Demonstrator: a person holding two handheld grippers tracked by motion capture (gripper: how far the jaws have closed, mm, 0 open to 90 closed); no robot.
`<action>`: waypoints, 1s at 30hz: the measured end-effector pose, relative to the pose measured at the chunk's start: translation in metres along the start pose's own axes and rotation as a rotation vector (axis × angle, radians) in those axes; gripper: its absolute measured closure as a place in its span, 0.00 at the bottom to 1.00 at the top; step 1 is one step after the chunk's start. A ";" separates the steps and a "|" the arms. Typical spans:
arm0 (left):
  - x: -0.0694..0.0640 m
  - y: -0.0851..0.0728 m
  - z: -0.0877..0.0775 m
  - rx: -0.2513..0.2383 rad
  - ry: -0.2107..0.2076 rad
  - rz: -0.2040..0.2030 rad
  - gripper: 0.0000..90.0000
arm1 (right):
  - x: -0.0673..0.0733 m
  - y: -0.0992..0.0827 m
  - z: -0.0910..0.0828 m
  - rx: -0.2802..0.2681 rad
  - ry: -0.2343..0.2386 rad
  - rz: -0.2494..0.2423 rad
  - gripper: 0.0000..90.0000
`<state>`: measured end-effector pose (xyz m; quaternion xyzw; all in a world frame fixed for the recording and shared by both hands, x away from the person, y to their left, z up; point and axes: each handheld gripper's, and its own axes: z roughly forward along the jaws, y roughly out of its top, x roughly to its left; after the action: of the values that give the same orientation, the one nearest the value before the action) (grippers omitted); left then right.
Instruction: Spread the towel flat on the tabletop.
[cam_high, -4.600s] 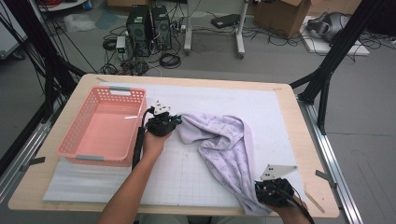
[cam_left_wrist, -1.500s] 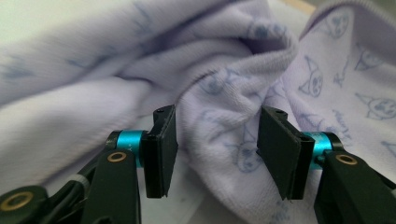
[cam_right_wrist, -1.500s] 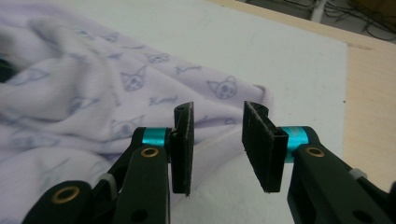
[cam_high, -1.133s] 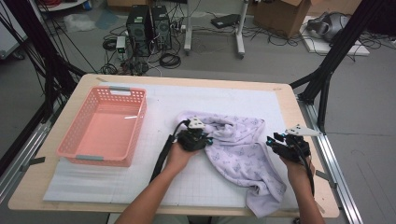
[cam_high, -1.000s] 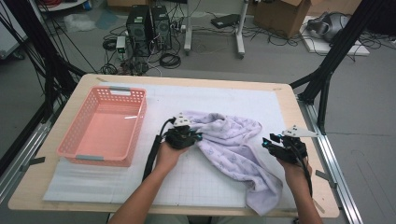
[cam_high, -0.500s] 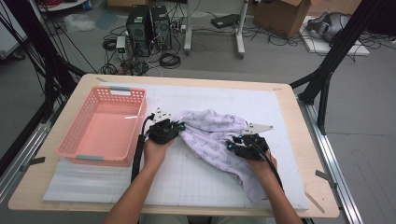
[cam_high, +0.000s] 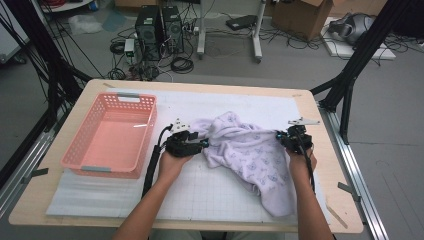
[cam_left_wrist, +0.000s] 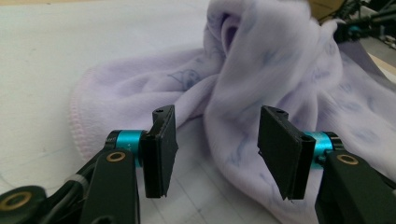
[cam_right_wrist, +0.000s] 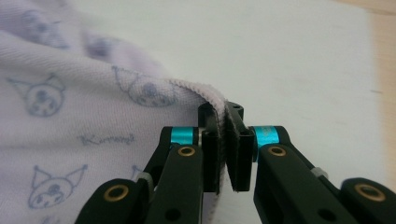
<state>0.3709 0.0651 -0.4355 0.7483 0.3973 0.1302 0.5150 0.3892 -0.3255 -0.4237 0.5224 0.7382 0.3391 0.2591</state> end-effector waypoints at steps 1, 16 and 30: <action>0.000 0.000 0.000 0.000 0.000 0.000 0.52 | -0.005 -0.001 -0.001 -0.001 -0.031 0.013 0.95; -0.033 -0.017 0.016 0.170 -0.113 0.121 0.52 | -0.011 -0.015 -0.035 -0.071 -0.044 0.030 0.73; 0.009 -0.004 0.003 0.108 0.186 0.057 0.92 | 0.005 -0.046 -0.065 -0.055 0.076 -0.061 0.70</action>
<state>0.3767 0.0698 -0.4422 0.7709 0.4281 0.1919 0.4308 0.3119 -0.3458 -0.4180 0.4792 0.7535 0.3706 0.2554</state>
